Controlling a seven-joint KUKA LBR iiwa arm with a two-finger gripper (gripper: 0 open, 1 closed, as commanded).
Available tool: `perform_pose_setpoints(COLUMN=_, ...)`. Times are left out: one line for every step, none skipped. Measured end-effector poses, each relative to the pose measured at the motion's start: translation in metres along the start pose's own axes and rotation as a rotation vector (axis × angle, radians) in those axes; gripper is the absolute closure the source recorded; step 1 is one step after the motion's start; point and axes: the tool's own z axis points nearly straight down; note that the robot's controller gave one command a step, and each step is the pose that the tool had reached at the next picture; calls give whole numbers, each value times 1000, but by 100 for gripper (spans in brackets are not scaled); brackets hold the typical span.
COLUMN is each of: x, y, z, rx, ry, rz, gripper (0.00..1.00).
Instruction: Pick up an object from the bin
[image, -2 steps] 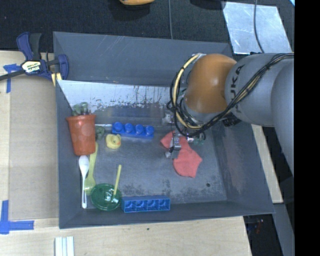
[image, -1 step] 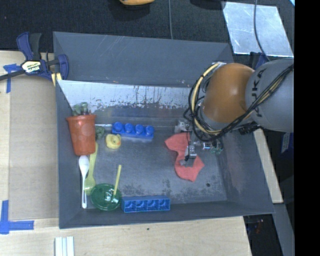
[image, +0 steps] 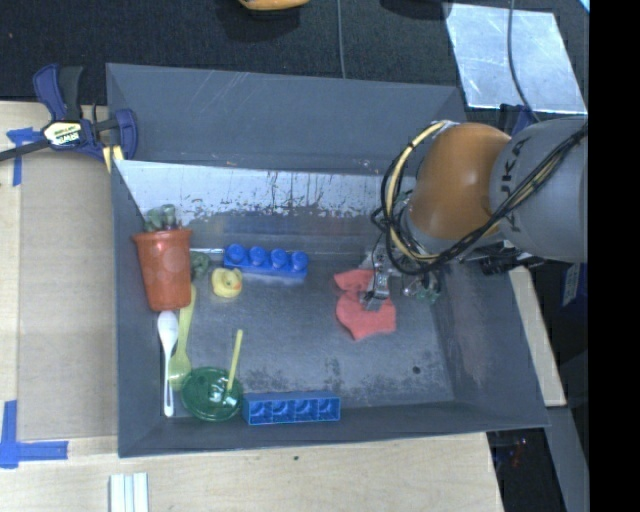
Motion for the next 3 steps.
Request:
perform_pose_setpoints(x=0, y=0, z=0, rx=0, ry=0, rz=0, gripper=100)
perform_pose_setpoints(x=1, y=-3, z=-68, rx=0, ry=5, rz=17, gripper=100)
perform_pose_setpoints(x=2, y=-20, z=-102, rx=-2, ry=5, rz=-8, gripper=100)
